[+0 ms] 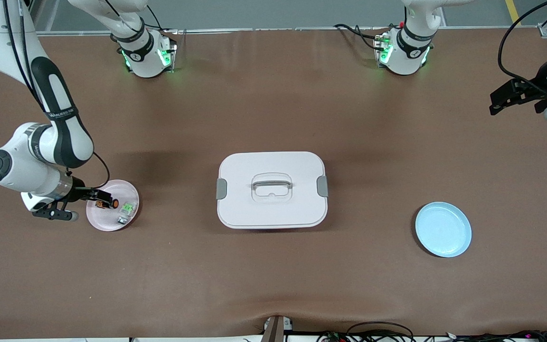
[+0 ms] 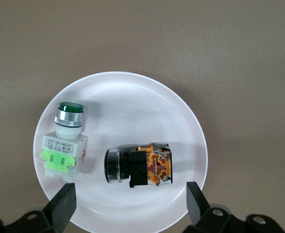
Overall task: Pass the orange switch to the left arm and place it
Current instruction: 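Reach the right gripper down over the white plate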
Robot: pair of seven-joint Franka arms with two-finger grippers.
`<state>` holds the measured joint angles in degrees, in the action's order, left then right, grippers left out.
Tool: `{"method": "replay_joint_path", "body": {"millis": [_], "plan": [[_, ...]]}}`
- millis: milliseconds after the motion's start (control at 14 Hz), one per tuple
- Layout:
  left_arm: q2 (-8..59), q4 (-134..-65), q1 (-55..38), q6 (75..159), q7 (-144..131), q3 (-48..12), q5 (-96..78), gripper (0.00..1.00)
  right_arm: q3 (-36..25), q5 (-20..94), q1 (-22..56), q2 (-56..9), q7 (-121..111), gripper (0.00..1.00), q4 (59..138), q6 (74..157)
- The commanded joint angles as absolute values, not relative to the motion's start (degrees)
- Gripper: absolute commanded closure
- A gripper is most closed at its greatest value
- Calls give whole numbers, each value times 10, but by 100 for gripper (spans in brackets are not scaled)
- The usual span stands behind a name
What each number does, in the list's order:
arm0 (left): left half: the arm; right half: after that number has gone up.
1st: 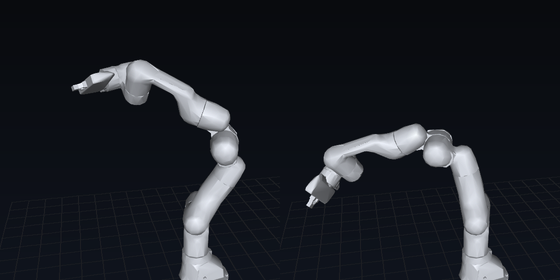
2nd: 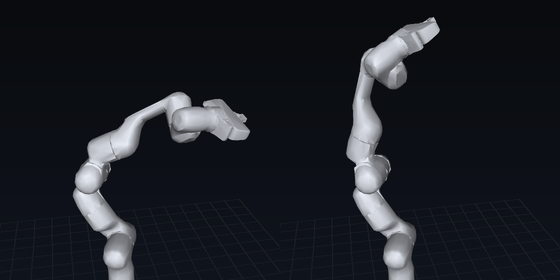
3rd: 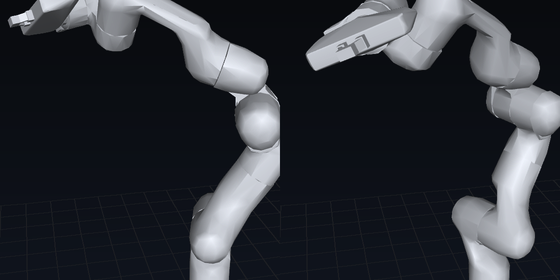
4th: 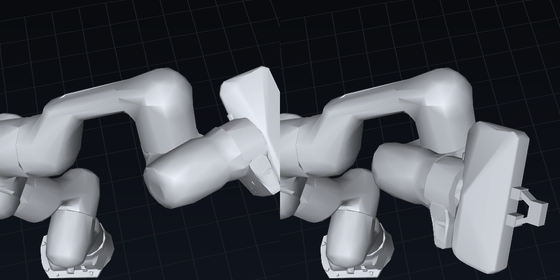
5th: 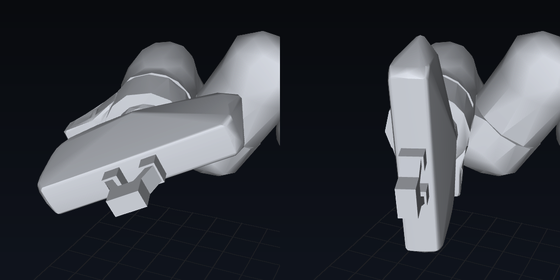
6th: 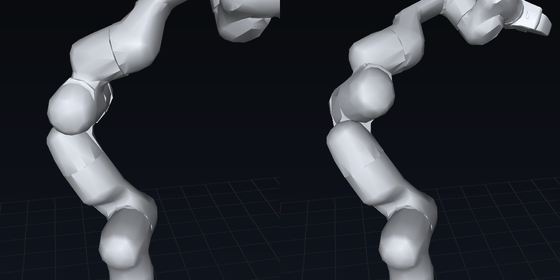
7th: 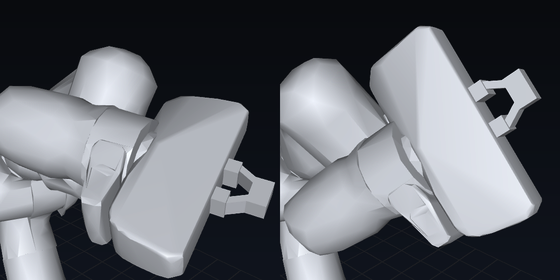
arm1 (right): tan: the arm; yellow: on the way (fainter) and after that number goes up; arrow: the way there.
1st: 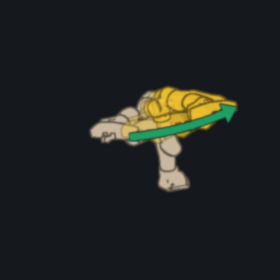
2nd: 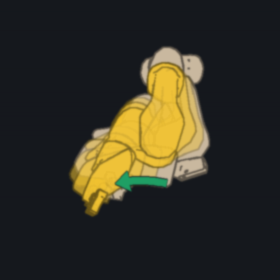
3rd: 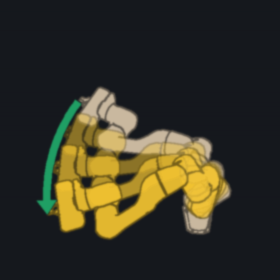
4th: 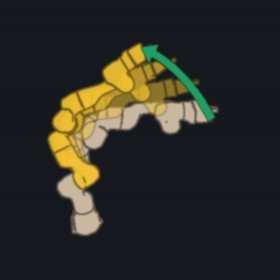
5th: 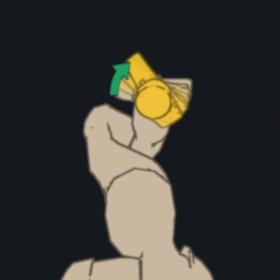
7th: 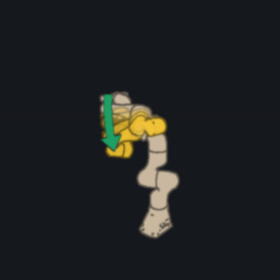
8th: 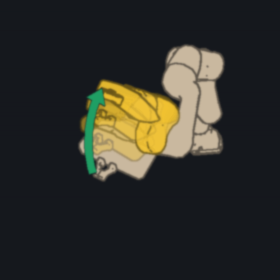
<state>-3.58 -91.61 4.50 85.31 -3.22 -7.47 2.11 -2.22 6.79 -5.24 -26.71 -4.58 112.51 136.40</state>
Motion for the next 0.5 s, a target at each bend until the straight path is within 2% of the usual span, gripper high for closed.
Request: {"method": "replay_joint_path", "body": {"millis": [0,429], "plan": [[-34,-909,47,847,-18,-76,26,0,-19,80,-56,-279,-73,0,1120,1370],[-35,-908,47,848,-17,-76,26,0,-19,80,-54,-298,-84,0,1118,1389]]}}
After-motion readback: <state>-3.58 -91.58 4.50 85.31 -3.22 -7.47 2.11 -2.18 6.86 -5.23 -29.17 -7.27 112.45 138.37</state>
